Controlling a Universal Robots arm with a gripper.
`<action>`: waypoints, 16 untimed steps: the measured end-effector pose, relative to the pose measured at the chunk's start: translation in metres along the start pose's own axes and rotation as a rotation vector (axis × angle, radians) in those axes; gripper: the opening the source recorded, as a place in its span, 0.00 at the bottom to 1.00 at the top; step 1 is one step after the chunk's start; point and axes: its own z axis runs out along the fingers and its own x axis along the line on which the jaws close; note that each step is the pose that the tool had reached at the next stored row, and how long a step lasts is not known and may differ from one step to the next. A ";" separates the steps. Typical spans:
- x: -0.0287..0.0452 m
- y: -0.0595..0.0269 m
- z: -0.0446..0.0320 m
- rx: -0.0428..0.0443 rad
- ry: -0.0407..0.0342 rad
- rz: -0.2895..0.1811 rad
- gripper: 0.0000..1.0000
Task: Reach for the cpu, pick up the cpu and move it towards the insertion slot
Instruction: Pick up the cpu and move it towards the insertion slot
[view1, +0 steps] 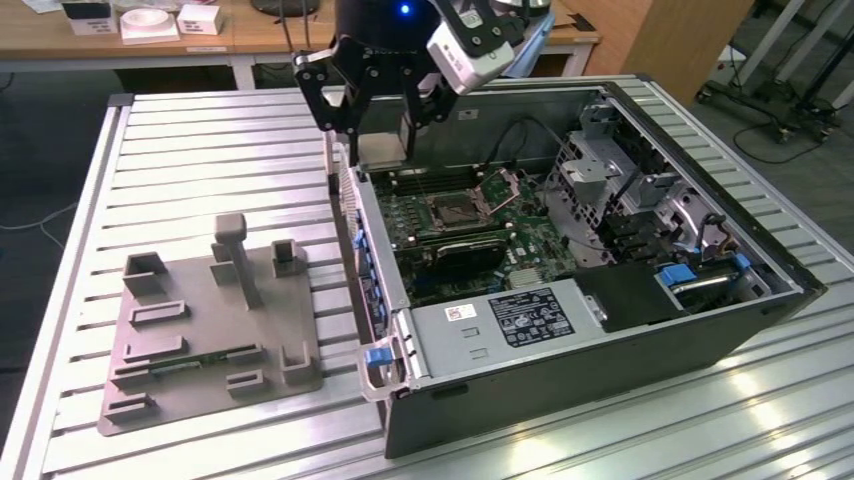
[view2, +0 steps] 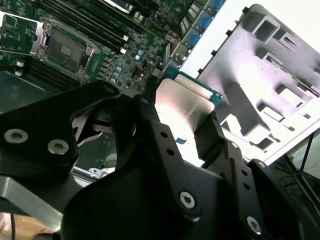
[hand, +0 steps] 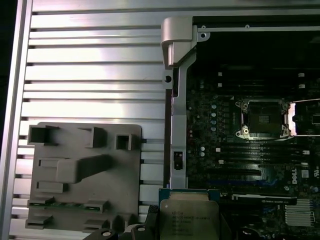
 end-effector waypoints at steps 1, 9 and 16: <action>-0.0011 0.0000 0.0000 0.0000 0.0000 0.000 0.55; -0.0053 -0.0001 0.0000 0.0000 0.0000 0.000 0.55; -0.0251 -0.0005 0.0028 -0.0020 0.0000 0.000 0.55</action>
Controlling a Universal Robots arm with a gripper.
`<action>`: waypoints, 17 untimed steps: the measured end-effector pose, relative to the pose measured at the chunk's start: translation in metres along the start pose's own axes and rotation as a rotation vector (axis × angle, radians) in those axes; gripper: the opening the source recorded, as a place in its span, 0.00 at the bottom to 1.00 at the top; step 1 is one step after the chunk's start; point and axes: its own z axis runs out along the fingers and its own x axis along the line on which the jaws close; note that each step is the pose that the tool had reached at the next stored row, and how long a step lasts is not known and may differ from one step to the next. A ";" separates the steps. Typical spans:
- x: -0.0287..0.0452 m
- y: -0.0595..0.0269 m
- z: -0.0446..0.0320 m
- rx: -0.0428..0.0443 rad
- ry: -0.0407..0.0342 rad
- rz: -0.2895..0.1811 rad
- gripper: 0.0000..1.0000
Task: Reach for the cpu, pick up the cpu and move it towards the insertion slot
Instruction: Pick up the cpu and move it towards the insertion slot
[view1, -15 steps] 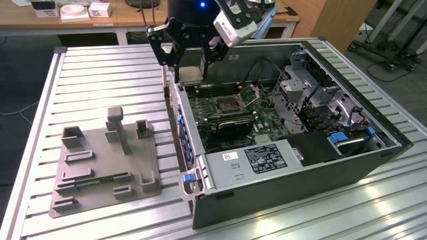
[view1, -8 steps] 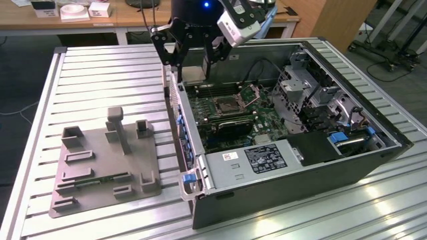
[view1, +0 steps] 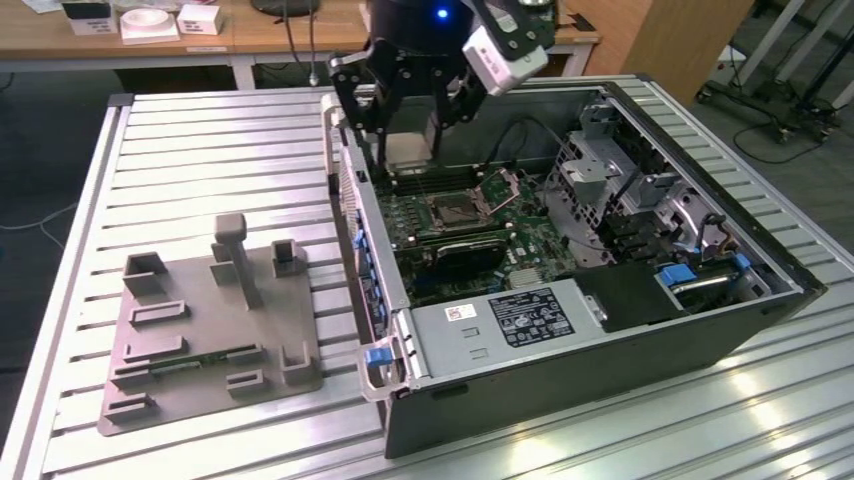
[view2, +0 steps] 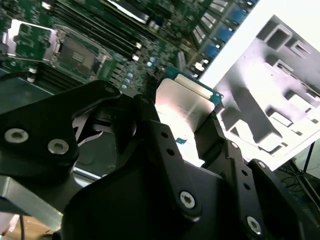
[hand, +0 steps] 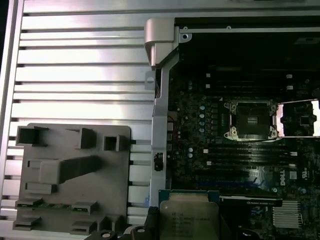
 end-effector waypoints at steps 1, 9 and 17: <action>-0.0049 -0.0001 0.0004 0.0000 0.0000 0.000 0.55; -0.0413 -0.0001 0.0032 -0.0009 0.0000 0.000 0.55; -0.0777 0.0001 0.0058 -0.0016 -0.0001 0.000 0.55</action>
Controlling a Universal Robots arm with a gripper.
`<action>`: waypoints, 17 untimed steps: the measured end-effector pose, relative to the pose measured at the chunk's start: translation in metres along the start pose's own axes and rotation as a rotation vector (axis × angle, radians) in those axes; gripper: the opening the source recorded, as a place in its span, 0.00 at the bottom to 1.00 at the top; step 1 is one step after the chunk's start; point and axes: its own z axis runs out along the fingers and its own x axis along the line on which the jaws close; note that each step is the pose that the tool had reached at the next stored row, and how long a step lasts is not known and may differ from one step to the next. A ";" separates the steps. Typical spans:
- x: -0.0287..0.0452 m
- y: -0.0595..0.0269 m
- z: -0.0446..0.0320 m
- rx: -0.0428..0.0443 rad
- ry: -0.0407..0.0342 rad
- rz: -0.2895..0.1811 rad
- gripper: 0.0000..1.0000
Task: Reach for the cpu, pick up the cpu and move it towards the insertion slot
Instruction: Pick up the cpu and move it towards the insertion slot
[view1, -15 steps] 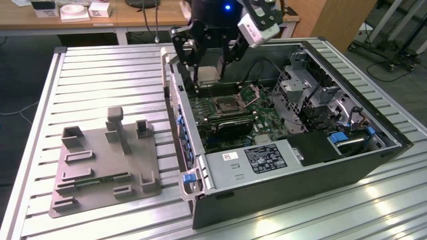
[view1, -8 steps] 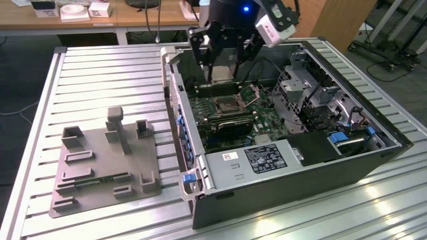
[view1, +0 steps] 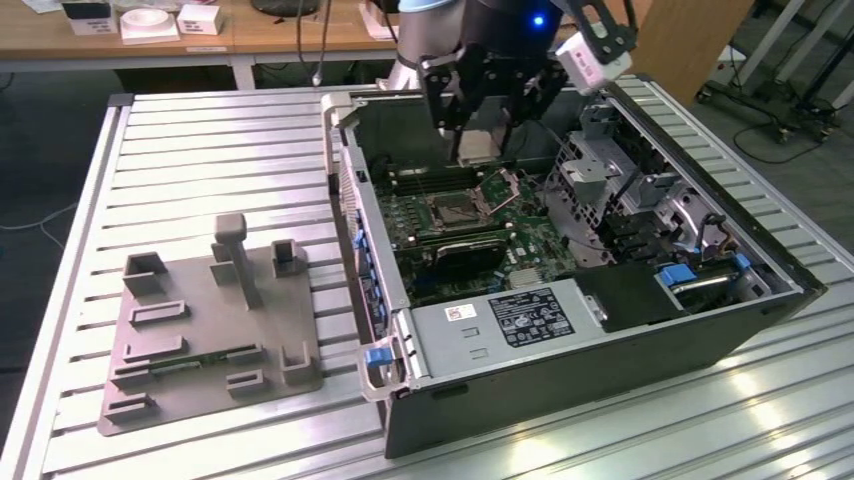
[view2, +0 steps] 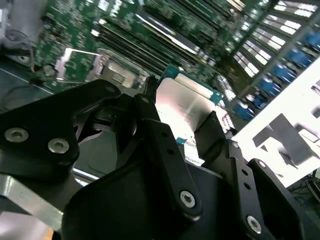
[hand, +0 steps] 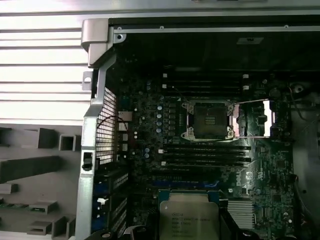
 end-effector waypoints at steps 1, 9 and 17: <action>-0.0044 0.0001 0.0003 0.0000 0.0000 0.000 0.55; -0.0296 0.0004 0.0023 -0.0003 0.0001 0.000 0.55; -0.0298 0.0110 0.0039 -0.0020 0.0000 0.000 0.55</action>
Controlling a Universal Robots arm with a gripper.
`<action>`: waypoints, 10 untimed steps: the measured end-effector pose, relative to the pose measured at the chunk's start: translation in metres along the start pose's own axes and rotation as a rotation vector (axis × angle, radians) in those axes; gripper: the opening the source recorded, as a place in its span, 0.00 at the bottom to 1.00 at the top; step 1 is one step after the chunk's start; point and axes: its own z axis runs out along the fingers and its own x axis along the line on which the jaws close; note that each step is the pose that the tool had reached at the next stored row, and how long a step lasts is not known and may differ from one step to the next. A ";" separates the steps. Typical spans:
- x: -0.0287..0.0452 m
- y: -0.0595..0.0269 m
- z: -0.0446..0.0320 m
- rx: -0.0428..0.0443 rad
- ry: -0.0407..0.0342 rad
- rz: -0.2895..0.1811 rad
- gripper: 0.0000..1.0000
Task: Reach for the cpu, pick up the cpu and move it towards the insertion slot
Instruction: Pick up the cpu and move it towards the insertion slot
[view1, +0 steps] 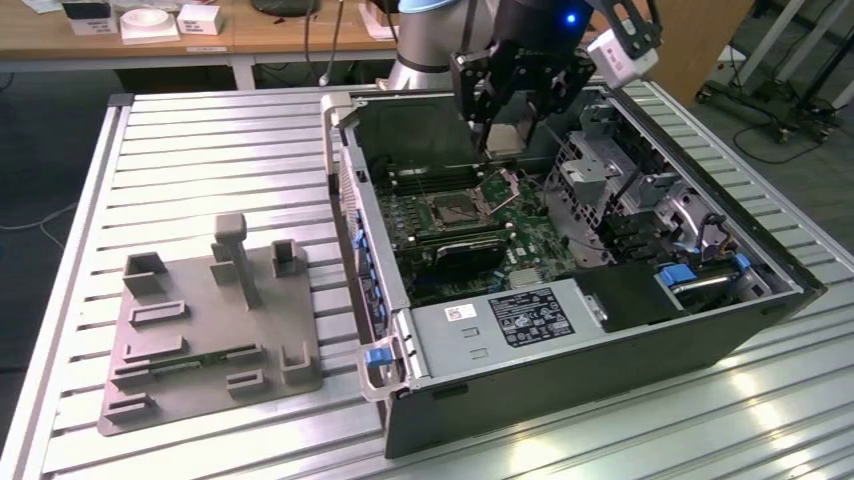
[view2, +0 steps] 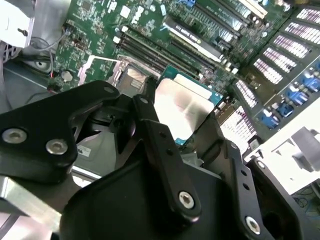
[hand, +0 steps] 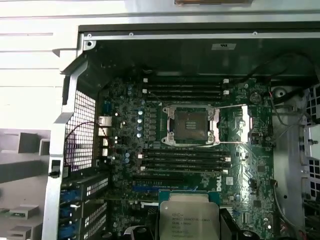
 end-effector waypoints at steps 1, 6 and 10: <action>-0.0001 0.0029 0.0003 0.0001 0.0000 0.000 0.55; -0.0003 0.0178 0.0023 -0.0004 0.0000 0.000 0.55; -0.0004 0.0299 0.0041 -0.0006 0.0001 0.000 0.55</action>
